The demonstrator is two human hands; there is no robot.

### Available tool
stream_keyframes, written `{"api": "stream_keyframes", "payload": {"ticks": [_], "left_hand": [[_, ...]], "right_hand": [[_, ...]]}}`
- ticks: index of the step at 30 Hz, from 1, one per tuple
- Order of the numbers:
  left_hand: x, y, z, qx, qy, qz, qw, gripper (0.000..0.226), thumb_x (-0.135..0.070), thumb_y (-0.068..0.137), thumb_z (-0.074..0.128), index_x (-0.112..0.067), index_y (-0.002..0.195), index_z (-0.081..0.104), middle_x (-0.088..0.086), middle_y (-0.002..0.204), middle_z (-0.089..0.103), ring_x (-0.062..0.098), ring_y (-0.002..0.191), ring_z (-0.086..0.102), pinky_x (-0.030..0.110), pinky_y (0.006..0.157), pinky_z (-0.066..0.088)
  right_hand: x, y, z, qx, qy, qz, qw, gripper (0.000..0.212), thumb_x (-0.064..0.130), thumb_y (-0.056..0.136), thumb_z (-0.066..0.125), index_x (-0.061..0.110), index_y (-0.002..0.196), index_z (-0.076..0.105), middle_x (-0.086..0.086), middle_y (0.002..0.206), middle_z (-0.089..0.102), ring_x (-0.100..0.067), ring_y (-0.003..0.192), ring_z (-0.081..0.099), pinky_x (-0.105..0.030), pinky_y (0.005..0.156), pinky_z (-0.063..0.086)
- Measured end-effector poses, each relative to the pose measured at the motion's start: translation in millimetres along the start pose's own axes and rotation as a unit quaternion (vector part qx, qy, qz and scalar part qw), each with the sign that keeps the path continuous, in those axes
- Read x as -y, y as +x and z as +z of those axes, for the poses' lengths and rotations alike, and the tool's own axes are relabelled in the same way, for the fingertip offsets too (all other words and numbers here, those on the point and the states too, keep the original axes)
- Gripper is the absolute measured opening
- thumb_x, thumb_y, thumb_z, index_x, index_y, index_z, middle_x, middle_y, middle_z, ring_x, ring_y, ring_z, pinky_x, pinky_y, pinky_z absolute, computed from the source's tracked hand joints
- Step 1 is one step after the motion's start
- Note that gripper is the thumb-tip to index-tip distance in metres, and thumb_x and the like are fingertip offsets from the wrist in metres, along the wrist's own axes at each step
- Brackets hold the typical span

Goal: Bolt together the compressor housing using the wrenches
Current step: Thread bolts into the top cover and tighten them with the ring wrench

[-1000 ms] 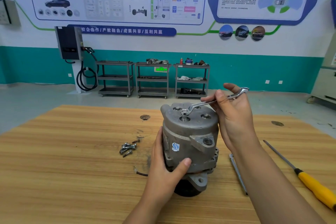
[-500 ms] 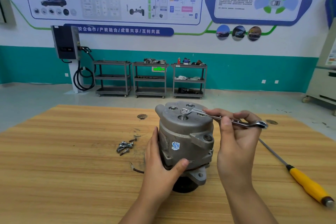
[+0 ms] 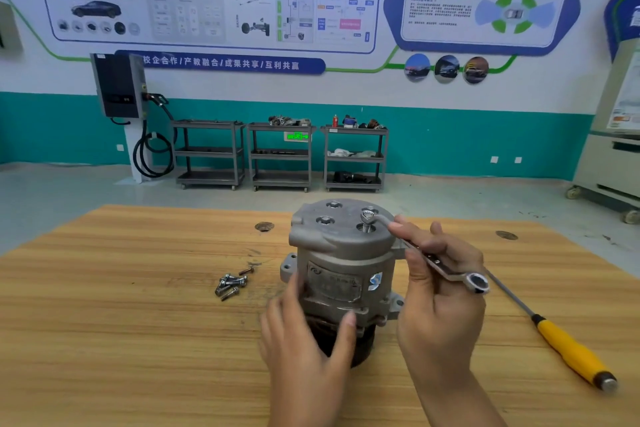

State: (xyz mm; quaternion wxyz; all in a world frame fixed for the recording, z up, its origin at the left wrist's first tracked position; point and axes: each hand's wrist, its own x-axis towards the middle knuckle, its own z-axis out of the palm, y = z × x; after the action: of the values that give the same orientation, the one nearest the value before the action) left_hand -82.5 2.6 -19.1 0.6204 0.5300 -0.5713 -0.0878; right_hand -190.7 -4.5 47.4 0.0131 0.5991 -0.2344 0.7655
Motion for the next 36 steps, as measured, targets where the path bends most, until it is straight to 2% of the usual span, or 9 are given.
{"api": "stream_keyframes", "payload": {"ticks": [5, 8, 11, 15, 18, 23, 28, 32, 36], "left_hand": [[14.1, 31.8, -9.0, -0.026, -0.043, -0.030, 0.998, 0.088, -0.067, 0.072, 0.060, -0.034, 0.143, 0.019, -0.011, 0.130, 0.040, 0.008, 0.124, 0.031, 0.042, 0.107, 0.029], [25.8, 54.7, -11.9, 0.102, -0.035, -0.038, 0.993, 0.100, -0.078, 0.061, 0.059, -0.030, 0.142, 0.024, -0.005, 0.146, 0.030, 0.012, 0.137, 0.025, 0.030, 0.109, 0.026], [35.5, 64.5, -13.2, 0.176, -0.083, -0.025, 0.981, 0.095, -0.093, 0.046, 0.046, -0.038, 0.123, 0.038, -0.012, 0.131, 0.044, 0.005, 0.124, 0.041, 0.008, 0.093, 0.031], [45.8, 58.8, -7.5, 0.139, -0.109, 0.003, 0.984, 0.068, -0.070, 0.064, 0.056, -0.034, 0.121, 0.051, -0.010, 0.124, 0.051, -0.001, 0.117, 0.047, 0.026, 0.099, 0.041], [49.0, 51.9, -6.0, 0.099, -0.110, 0.016, 0.989, 0.071, -0.074, 0.067, 0.056, -0.025, 0.118, 0.056, -0.007, 0.117, 0.054, 0.011, 0.113, 0.051, 0.036, 0.095, 0.043], [51.7, 46.9, -6.8, 0.022, -0.068, 0.027, 0.997, 0.036, -0.064, 0.072, 0.057, -0.044, 0.101, 0.059, -0.023, 0.105, 0.051, 0.010, 0.108, 0.049, 0.034, 0.090, 0.044], [51.7, 48.6, -4.5, 0.078, -0.185, -0.068, 0.977, 0.052, -0.060, 0.068, 0.065, -0.048, 0.118, 0.054, -0.019, 0.130, 0.049, 0.005, 0.119, 0.051, 0.025, 0.092, 0.046], [50.9, 48.1, -0.7, 0.120, -0.210, -0.096, 0.966, 0.044, -0.062, 0.068, 0.058, -0.060, 0.111, 0.049, -0.034, 0.112, 0.059, -0.010, 0.104, 0.056, 0.011, 0.083, 0.048], [45.4, 49.5, -3.5, 0.129, -0.212, -0.104, 0.963, 0.033, -0.059, 0.070, 0.055, -0.069, 0.101, 0.046, -0.049, 0.100, 0.053, -0.020, 0.096, 0.054, 0.000, 0.070, 0.042]], "right_hand": [[-1.5, -0.1, -6.1, 0.057, -0.040, -0.036, 0.997, 0.013, 0.016, 0.092, 0.052, 0.015, 0.102, 0.060, 0.005, 0.109, 0.067, -0.009, 0.111, 0.062, -0.034, 0.107, 0.039], [1.5, 3.3, -3.7, 0.093, -0.062, -0.089, 0.990, 0.013, 0.009, 0.088, 0.057, 0.005, 0.094, 0.068, -0.003, 0.105, 0.070, -0.016, 0.106, 0.065, -0.034, 0.097, 0.045], [2.7, 5.6, 0.6, 0.120, -0.102, -0.122, 0.980, 0.010, 0.003, 0.082, 0.067, 0.000, 0.091, 0.071, -0.003, 0.101, 0.070, -0.018, 0.101, 0.066, -0.042, 0.092, 0.049], [3.3, 6.9, 11.3, 0.127, -0.138, -0.155, 0.970, 0.012, 0.010, 0.083, 0.066, 0.002, 0.089, 0.073, -0.004, 0.095, 0.071, -0.015, 0.094, 0.063, -0.034, 0.098, 0.045], [0.8, 8.6, 19.5, 0.132, -0.170, -0.165, 0.963, 0.014, 0.010, 0.082, 0.064, 0.003, 0.090, 0.073, -0.006, 0.090, 0.070, -0.018, 0.088, 0.057, -0.033, 0.092, 0.045], [-4.6, 17.4, 29.5, 0.148, -0.211, -0.153, 0.954, 0.022, 0.013, 0.084, 0.057, 0.004, 0.095, 0.074, -0.008, 0.087, 0.069, -0.017, 0.085, 0.047, -0.041, 0.070, 0.048], [-11.1, 32.5, 16.5, 0.222, -0.213, -0.131, 0.942, 0.034, 0.026, 0.086, 0.054, 0.003, 0.107, 0.069, -0.006, 0.107, 0.069, -0.014, 0.096, 0.045, -0.024, 0.087, 0.038], [-17.5, 44.9, 2.5, 0.329, -0.202, -0.056, 0.921, 0.058, 0.049, 0.093, 0.034, 0.008, 0.124, 0.060, 0.000, 0.124, 0.060, -0.019, 0.121, 0.047, -0.031, 0.102, 0.035], [-19.1, 50.3, -4.2, 0.346, -0.191, 0.006, 0.919, 0.058, 0.051, 0.096, 0.029, 0.012, 0.126, 0.059, -0.001, 0.126, 0.060, -0.021, 0.118, 0.054, -0.038, 0.099, 0.043]]}}
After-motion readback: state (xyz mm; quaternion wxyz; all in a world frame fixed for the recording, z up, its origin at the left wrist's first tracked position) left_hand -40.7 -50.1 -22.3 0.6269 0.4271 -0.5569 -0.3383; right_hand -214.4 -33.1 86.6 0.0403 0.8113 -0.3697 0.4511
